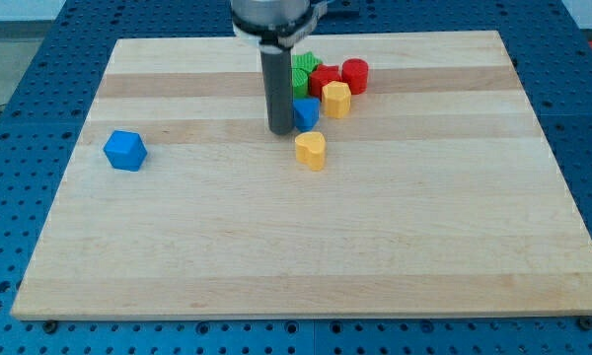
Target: Push yellow heart to the right side of the blue triangle
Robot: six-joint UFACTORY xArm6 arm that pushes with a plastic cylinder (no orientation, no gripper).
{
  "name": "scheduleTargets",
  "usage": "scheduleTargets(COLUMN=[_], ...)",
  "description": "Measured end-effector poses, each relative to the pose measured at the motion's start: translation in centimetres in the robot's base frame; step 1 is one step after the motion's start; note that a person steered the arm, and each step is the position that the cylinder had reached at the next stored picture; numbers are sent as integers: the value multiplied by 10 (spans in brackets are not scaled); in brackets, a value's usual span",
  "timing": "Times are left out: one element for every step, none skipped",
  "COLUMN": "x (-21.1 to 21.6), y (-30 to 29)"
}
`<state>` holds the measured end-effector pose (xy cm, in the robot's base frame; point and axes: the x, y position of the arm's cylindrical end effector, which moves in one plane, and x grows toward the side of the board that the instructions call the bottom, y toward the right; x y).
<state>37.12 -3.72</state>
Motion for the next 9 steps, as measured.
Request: scheduleTargets(x=[2, 8, 33, 110, 160, 130, 120, 73, 45], y=[-9, -23, -31, -24, 3, 34, 35, 35, 35])
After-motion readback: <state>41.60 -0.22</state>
